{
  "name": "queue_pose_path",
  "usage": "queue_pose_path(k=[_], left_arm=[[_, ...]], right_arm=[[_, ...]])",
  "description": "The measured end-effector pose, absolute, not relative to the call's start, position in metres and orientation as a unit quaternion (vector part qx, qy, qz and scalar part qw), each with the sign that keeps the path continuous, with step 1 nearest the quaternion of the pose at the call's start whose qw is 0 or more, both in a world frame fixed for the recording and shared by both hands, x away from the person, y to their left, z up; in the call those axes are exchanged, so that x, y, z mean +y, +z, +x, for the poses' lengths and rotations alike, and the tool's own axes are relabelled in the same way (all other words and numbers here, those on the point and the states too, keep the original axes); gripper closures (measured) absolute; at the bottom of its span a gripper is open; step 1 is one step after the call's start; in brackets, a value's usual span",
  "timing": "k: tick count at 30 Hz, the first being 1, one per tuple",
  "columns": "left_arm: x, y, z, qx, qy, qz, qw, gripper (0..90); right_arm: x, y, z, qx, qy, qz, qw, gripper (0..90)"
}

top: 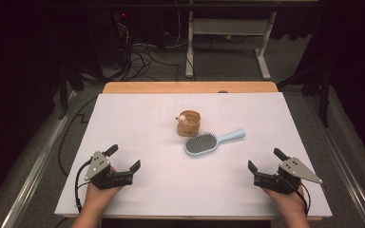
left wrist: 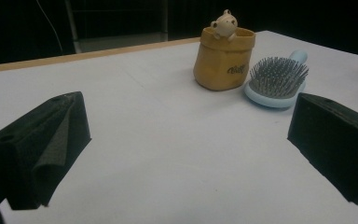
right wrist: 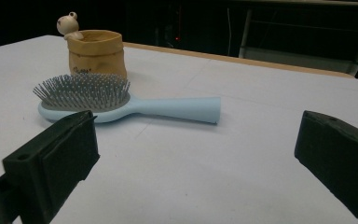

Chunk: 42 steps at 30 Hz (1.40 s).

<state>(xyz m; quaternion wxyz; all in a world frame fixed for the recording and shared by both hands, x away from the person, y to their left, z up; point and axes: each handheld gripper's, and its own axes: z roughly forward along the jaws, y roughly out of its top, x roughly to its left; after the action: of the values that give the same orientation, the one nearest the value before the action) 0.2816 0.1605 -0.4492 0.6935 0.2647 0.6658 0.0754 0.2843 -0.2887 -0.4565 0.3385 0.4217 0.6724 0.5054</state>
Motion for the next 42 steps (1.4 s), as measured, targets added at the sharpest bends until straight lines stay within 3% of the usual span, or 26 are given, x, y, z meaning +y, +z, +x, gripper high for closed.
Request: queue_pose_path(k=[31, 35, 42], left_arm=[[0.1584, -0.4498, 0.2799, 0.663, 0.068, 0.27, 0.695, 0.0], [0.1591, -0.4496, 0.2801, 0.663, 0.068, 0.269, 0.696, 0.0], [0.1601, -0.4502, 0.2804, 0.657, 0.071, 0.274, 0.699, 0.0]], right_arm=[[-0.288, -0.457, 0.2844, 0.674, 0.504, 0.42, 0.339, 0.4], [-0.2878, -0.4567, 0.2839, 0.675, 0.503, 0.42, 0.339, 2.7], [-0.2893, -0.4538, 0.2814, 0.671, 0.508, 0.418, 0.341, 14.3]])
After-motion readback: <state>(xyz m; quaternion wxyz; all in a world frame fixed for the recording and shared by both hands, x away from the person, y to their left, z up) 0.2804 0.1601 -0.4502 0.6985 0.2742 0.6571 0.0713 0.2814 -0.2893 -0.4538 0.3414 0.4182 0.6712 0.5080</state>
